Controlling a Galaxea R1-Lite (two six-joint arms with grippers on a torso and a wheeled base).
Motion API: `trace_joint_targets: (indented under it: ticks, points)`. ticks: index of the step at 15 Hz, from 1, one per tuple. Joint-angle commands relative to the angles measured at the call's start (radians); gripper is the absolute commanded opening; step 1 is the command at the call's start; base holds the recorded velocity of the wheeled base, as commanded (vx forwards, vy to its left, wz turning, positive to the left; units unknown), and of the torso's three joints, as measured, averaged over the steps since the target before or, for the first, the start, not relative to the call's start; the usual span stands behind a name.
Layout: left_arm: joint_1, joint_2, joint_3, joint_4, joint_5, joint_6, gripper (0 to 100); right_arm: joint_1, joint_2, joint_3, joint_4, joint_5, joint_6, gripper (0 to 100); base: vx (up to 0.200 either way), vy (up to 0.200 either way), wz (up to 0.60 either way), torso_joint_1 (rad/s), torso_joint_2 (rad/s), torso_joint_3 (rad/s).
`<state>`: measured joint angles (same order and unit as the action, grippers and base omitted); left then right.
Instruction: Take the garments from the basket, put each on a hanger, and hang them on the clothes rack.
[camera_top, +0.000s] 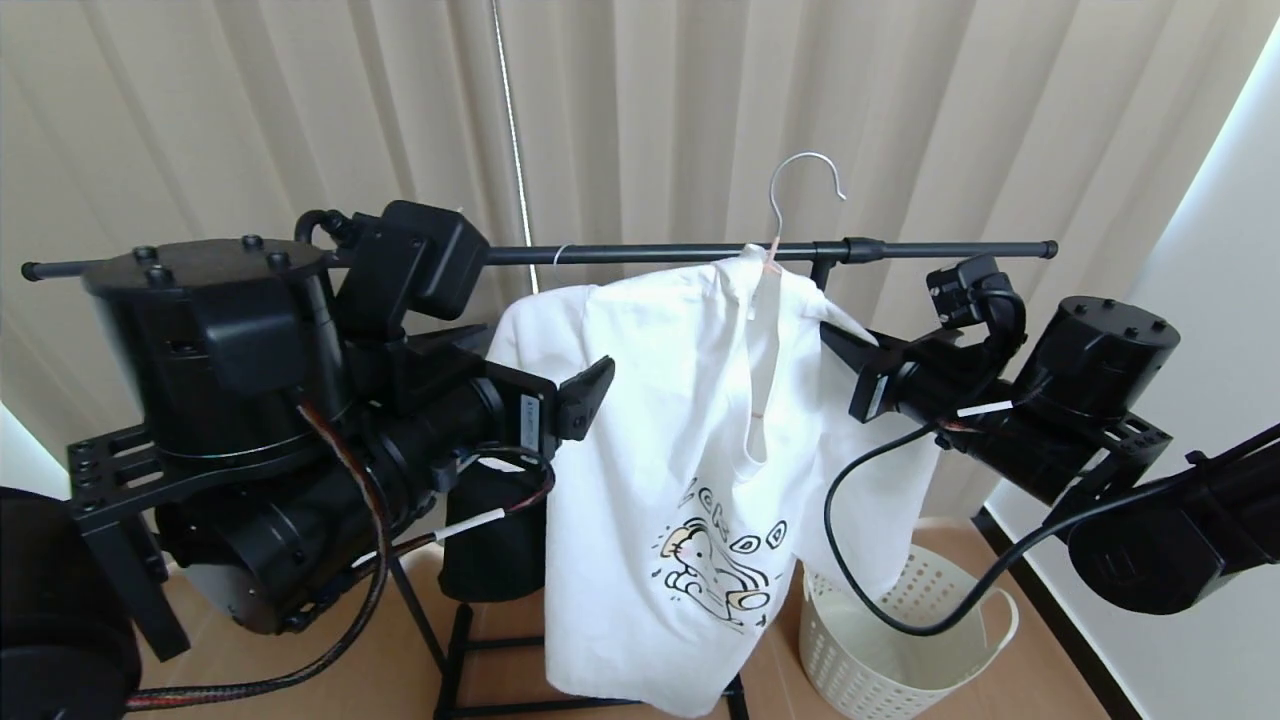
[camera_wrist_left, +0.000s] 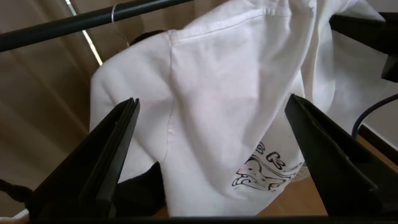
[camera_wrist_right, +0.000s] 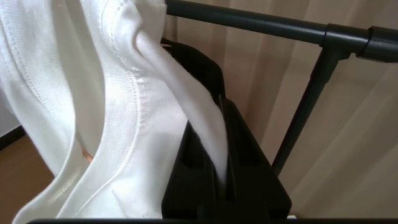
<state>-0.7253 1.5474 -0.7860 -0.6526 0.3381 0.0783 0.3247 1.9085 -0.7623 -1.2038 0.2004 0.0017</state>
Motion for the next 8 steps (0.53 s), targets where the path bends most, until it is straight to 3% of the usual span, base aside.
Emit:
trace_joint_targets:
  ticks: [1, 4, 8]
  points:
    - [0.052, -0.052, 0.054, -0.002, -0.050, -0.005, 100, -0.032, -0.003, 0.001, 0.000, 0.016, -0.002, 0, 0.000, 0.000, 0.00, 0.000, 0.00, 0.000]
    - [0.090, -0.058, 0.091, -0.002, -0.108, -0.006, 100, -0.056, -0.008, 0.018, -0.002, 0.070, -0.005, 0, 0.000, 0.000, 0.00, 0.000, 0.00, 0.000]
    - [0.195, -0.059, 0.163, -0.002, -0.298, -0.034, 100, -0.095, -0.049, 0.058, -0.002, 0.189, -0.014, 0, 0.000, 0.000, 0.00, 0.000, 0.00, 0.000]
